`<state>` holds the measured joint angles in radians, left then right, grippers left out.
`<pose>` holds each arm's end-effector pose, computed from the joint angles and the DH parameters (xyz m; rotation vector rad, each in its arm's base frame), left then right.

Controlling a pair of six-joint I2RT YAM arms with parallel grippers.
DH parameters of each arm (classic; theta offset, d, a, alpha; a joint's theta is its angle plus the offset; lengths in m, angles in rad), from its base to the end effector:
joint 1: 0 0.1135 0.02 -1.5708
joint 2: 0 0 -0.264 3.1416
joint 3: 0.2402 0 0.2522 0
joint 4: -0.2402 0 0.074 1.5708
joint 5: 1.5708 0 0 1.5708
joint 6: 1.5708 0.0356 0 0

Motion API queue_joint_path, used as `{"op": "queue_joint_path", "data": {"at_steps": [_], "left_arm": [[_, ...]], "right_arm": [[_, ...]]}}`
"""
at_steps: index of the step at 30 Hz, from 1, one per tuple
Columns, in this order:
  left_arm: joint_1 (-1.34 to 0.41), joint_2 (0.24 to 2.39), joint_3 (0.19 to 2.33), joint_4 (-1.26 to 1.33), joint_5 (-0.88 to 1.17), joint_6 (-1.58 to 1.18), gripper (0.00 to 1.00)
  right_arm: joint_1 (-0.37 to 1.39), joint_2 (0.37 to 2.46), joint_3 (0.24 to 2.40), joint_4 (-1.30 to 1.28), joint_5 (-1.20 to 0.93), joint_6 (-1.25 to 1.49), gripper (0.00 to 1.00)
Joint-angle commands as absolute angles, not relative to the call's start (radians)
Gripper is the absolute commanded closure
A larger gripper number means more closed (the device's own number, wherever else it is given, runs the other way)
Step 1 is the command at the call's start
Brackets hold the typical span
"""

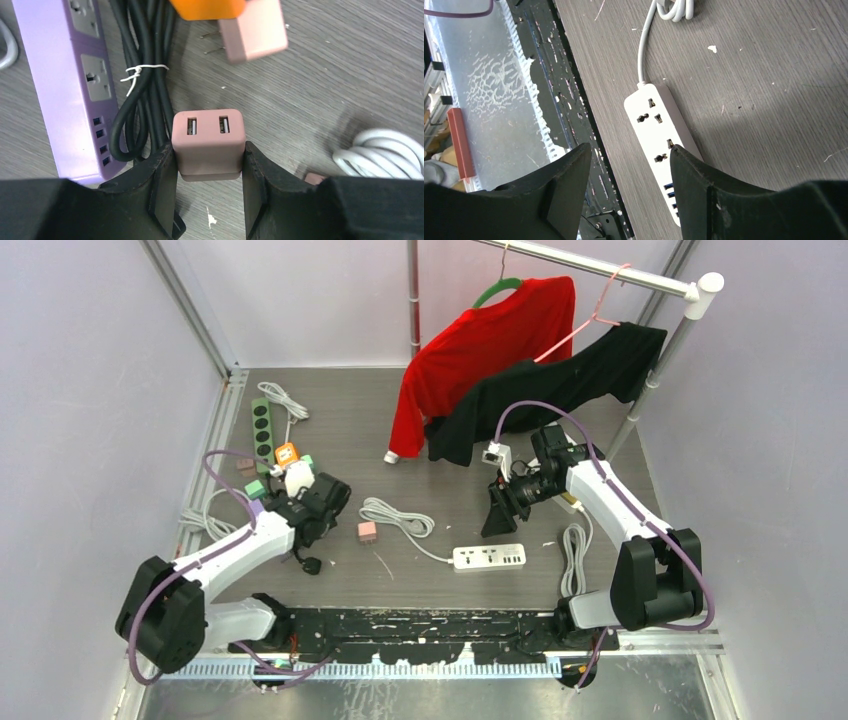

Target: Pull the plug off the socket

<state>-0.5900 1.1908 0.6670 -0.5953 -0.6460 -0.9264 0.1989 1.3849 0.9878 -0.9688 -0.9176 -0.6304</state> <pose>0.1855 -0.0984 0.1959 -0.5776 2.3106 0.2019 0.2295 0.0751 0.2399 -1.1301 2.2504 1.1581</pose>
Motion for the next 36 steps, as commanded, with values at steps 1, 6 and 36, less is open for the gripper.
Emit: {"op": "queue_joint_path", "data": {"at_steps": [1, 6, 36], "left_arm": [[-0.512, 1.213, 0.679, -0.617, -0.587, -1.022, 1.00], [-0.485, 1.338, 0.770, -0.776, -0.598, -1.114, 0.37], [-0.496, 0.851, 0.503, 0.053, 0.344, -0.882, 0.01]], "right_arm": [[0.202, 1.362, 0.996, -0.962, -0.924, -0.645, 0.36], [0.202, 1.362, 0.994, -0.960, -0.920, -0.645, 0.35], [0.202, 1.286, 0.999, -0.963, -0.888, -0.667, 0.34]]}}
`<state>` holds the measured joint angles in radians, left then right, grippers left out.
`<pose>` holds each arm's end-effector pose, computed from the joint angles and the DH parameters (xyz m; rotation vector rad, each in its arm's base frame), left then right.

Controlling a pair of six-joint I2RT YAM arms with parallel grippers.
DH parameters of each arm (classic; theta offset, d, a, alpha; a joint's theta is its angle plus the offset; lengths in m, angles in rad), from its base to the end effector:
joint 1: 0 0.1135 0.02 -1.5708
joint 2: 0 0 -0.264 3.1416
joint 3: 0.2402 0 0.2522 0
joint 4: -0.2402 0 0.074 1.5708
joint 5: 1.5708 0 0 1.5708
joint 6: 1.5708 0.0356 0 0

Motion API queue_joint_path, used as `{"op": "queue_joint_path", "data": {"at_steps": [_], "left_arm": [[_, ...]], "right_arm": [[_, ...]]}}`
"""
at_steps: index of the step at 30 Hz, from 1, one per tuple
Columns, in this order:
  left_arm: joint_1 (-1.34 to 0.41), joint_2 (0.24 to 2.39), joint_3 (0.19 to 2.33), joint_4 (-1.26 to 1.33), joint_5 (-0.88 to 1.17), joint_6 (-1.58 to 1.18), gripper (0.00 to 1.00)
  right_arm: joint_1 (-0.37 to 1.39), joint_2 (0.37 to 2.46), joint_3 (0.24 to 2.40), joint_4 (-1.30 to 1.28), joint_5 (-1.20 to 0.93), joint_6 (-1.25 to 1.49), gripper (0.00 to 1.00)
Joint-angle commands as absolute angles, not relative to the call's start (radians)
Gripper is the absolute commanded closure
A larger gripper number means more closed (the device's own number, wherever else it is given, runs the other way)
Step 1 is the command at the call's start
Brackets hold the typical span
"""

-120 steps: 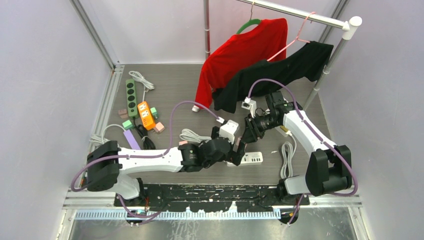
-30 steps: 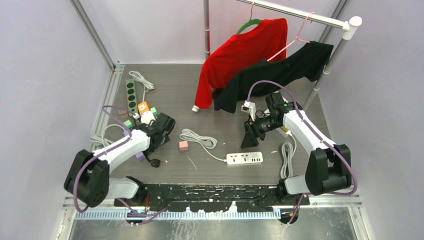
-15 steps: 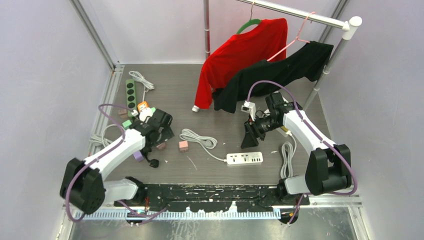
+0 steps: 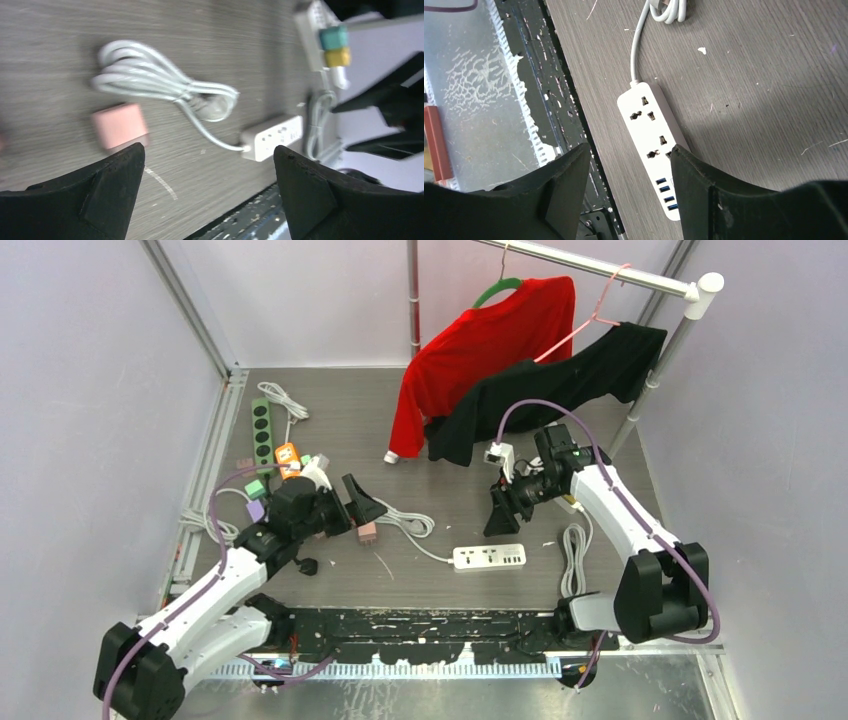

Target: Pull the plug off the socket

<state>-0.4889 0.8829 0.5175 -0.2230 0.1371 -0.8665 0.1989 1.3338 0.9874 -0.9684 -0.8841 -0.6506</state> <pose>0.1685 -0.0952 0.2253 -0.3490 2.2773 -0.8953 0.2232 0.0731 0.2500 -1.1671 2.2116 1.0794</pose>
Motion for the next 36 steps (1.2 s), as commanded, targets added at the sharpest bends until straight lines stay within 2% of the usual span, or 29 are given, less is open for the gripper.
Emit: {"op": "queue_joint_path", "data": {"at_steps": [1, 6, 7, 8, 9, 11, 15, 18, 22, 25, 28, 36], "left_arm": [[-0.506, 0.854, 0.499, 0.078, 0.364, -0.888, 0.01], [-0.626, 0.902, 0.520, 0.167, 0.397, -0.889, 0.00], [-0.660, 0.915, 0.538, 0.185, 0.398, -0.871, 0.01], [-0.694, 0.926, 0.552, 0.195, 0.395, -0.854, 0.01], [-0.732, 0.937, 0.573, 0.193, 0.389, -0.833, 0.00], [-0.800, 0.955, 0.616, 0.177, 0.374, -0.780, 0.02], [-0.858, 0.971, 0.702, 0.089, 0.371, -0.540, 0.20], [-0.859, 0.962, 0.751, 0.004, 0.293, -0.383, 0.16], [-0.858, 0.987, 0.686, 0.164, 0.333, -0.318, 0.04], [-0.858, 1.099, 0.622, 0.364, 0.434, -0.319, 0.04], [-0.879, 1.234, 0.639, 0.437, 0.490, -0.286, 0.01], [-1.133, 1.503, 0.737, 0.416, 0.269, 0.236, 0.00]], "right_arm": [[0.202, 1.281, 1.000, -0.962, -0.888, -0.667, 0.34], [0.201, 1.256, 1.003, -0.963, -0.887, -0.670, 0.27], [0.201, 1.249, 1.005, -0.962, -0.888, -0.670, 0.21], [0.201, 1.242, 1.008, -0.962, -0.888, -0.671, 0.02], [0.199, 1.233, 1.010, -0.963, -0.885, -0.672, 0.00], [0.194, 1.212, 1.017, -0.966, -0.881, -0.676, 0.00], [0.170, 1.140, 1.043, -0.944, -0.854, -0.642, 0.00], [0.162, 1.075, 1.075, -0.882, -0.785, -0.555, 0.00], [0.154, 1.016, 1.101, -0.849, -0.711, -0.470, 0.00], [0.100, 0.978, 1.003, -0.839, -0.835, -0.519, 0.00], [0.072, 0.931, 0.966, -0.844, -0.878, -0.555, 0.00], [0.068, 0.969, 0.952, -0.885, -0.882, -0.639, 0.00]]}}
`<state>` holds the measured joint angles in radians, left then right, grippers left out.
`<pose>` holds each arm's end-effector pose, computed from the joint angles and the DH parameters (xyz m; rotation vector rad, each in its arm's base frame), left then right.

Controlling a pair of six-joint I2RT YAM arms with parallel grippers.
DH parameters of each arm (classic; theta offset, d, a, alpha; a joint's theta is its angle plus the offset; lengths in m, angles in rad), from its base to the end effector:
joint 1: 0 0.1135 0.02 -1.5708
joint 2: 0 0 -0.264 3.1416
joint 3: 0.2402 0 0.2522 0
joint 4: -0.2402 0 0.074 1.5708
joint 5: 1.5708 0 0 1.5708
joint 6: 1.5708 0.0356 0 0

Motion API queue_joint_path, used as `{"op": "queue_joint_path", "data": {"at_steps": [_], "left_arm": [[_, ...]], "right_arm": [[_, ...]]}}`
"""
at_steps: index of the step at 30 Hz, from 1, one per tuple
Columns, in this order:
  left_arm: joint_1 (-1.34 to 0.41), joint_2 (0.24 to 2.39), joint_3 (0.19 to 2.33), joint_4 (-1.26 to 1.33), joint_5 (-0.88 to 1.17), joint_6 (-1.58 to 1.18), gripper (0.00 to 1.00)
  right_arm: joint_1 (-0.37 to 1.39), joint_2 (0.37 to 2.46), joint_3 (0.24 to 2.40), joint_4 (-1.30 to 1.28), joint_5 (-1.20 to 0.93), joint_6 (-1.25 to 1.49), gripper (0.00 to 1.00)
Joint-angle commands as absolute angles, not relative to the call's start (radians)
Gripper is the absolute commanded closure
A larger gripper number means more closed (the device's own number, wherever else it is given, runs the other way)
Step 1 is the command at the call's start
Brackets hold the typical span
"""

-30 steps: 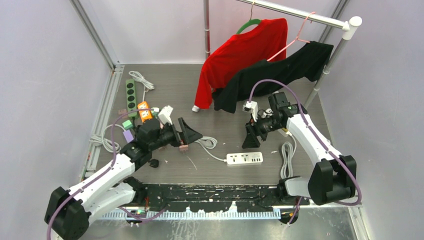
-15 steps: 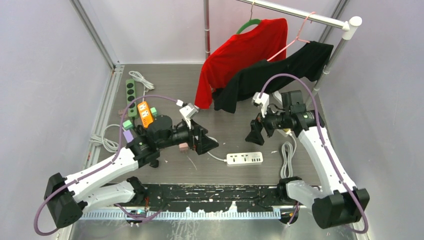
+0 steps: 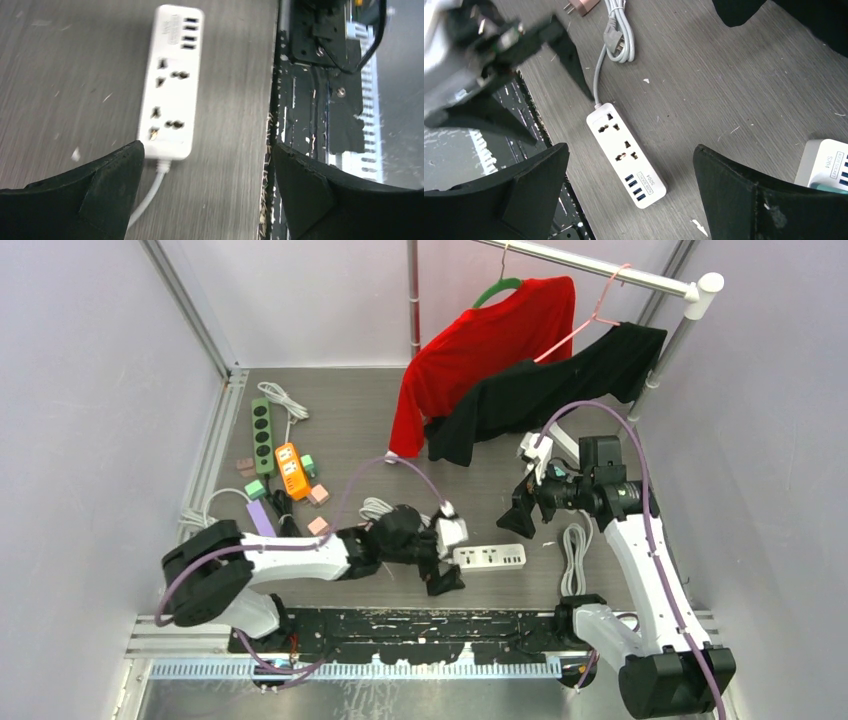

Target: Pull the plug off the socket

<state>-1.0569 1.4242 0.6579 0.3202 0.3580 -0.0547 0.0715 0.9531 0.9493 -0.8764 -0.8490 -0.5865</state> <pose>0.1348 -0.2642 0.2017 1.2419 1.7594 -1.0404 0.1721 0.0391 0.3126 -1.0360 1.9416 0.7504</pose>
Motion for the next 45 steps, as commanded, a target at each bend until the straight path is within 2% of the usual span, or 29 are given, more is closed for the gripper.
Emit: {"op": "queue_joint_path", "data": {"at_steps": [1, 13, 16, 18, 19, 20, 22, 23, 24, 29, 36, 45], "left_arm": [[-1.135, 1.541, 0.752, 0.419, 0.264, 0.248, 0.00], [-1.131, 1.801, 0.836, 0.504, 0.206, 0.287, 0.12], [-1.118, 1.817, 0.852, 0.494, 0.248, 0.276, 0.23], [-1.109, 1.821, 0.866, 0.478, 0.272, 0.264, 0.34], [-1.105, 1.823, 0.875, 0.463, 0.287, 0.259, 0.43], [-1.101, 1.822, 0.884, 0.448, 0.297, 0.250, 0.55], [-1.096, 1.815, 0.886, 0.423, 0.315, 0.232, 0.90], [-1.093, 1.803, 0.879, 0.422, 0.315, 0.221, 0.97], [-1.094, 1.785, 0.866, 0.430, 0.307, 0.214, 1.00], [-1.092, 1.619, 0.737, 0.483, 0.188, 0.187, 1.00], [-1.051, 1.301, 0.660, 0.286, -0.146, 0.052, 1.00], [-0.724, 0.920, 0.666, 0.110, -0.210, -0.212, 1.00]], "right_arm": [[0.069, 0.976, 0.959, -0.896, -0.877, -0.648, 0.00], [0.069, 1.072, 1.026, -1.023, -0.898, -0.711, 0.00], [0.069, 1.075, 1.023, -1.021, -0.893, -0.710, 0.00], [0.068, 1.073, 1.022, -1.021, -0.895, -0.711, 0.00], [0.068, 1.072, 1.022, -1.022, -0.895, -0.711, 0.00], [0.070, 1.071, 1.022, -1.020, -0.896, -0.711, 0.00], [0.072, 1.069, 1.020, -1.019, -0.894, -0.712, 0.00], [0.072, 1.067, 1.019, -1.017, -0.892, -0.712, 0.00], [0.074, 1.067, 1.017, -1.016, -0.891, -0.712, 0.00], [0.078, 1.059, 1.016, -1.010, -0.879, -0.709, 0.00], [0.078, 1.060, 1.004, -0.975, -0.859, -0.677, 0.00], [0.078, 1.057, 0.985, -0.942, -0.844, -0.654, 0.00]]}}
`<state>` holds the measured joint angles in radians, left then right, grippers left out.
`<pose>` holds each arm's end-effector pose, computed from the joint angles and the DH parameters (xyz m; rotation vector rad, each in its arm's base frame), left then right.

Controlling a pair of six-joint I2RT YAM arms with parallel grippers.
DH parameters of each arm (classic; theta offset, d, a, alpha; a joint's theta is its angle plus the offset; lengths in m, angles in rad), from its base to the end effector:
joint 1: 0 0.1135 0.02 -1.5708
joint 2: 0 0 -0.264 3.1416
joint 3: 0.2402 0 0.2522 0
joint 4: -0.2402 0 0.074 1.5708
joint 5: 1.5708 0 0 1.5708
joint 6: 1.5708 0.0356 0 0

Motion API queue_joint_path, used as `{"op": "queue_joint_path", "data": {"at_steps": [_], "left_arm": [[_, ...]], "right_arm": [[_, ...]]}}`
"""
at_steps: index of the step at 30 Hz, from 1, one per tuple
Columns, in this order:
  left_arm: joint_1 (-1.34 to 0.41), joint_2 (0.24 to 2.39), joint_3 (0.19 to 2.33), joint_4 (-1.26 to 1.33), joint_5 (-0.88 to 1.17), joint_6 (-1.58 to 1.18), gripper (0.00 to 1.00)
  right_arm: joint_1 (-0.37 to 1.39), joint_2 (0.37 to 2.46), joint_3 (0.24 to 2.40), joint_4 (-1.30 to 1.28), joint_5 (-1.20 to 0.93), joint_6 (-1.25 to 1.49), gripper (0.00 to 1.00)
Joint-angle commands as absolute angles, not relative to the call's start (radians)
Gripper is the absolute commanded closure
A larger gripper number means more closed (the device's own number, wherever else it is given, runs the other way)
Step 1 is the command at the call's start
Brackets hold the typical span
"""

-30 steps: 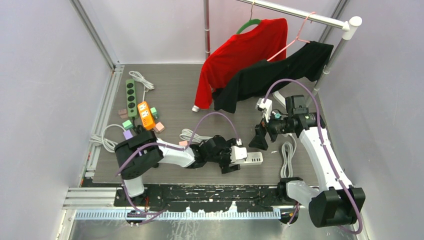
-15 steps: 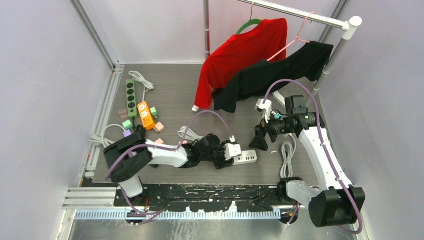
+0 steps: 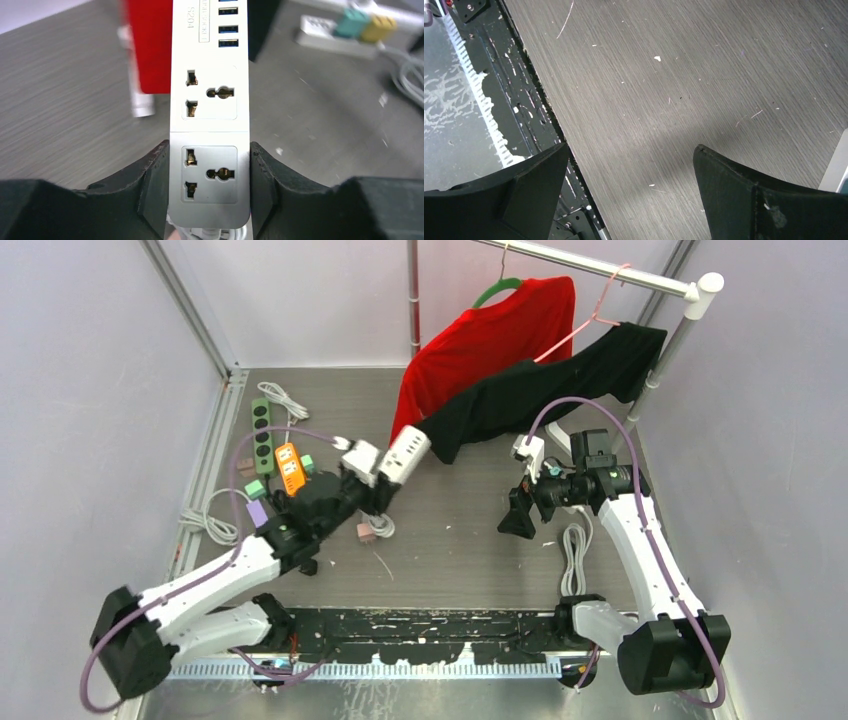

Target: Pull the plug off the socket

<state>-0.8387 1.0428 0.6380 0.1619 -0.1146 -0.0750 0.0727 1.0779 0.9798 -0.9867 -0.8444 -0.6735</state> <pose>0.1647 -0.1772 0.2739 0.6104 1.7420 -0.5415 0.1879 0.0404 0.2955 -1.0856 2.0651 0.8249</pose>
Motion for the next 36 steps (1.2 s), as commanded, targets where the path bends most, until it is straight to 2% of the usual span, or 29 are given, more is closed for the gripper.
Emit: {"op": "queue_joint_path", "data": {"at_steps": [1, 7, 13, 21, 29, 36], "left_arm": [[-0.687, 0.894, 0.674, 0.095, -0.223, -0.231, 1.00], [-0.466, 0.843, 0.750, 0.035, -0.281, -0.327, 1.00], [-0.249, 1.120, 0.916, 0.028, -0.151, -0.456, 1.00], [-0.226, 1.621, 1.207, -0.052, -0.516, -0.495, 1.00], [-0.184, 1.916, 1.428, -0.102, -0.484, -0.482, 1.00], [-0.142, 2.114, 1.690, -0.322, -0.426, -0.480, 0.98]], "right_arm": [[0.078, 1.057, 0.984, -0.941, -0.845, -0.654, 0.00], [0.078, 1.050, 0.979, -0.933, -0.845, -0.648, 0.00], [0.078, 1.041, 0.970, -0.923, -0.850, -0.643, 0.00], [0.078, 1.031, 0.957, -0.910, -0.860, -0.638, 0.00], [0.086, 1.032, 0.951, -0.905, -0.868, -0.639, 0.00], [0.093, 1.032, 0.947, -0.905, -0.870, -0.639, 0.00]]}}
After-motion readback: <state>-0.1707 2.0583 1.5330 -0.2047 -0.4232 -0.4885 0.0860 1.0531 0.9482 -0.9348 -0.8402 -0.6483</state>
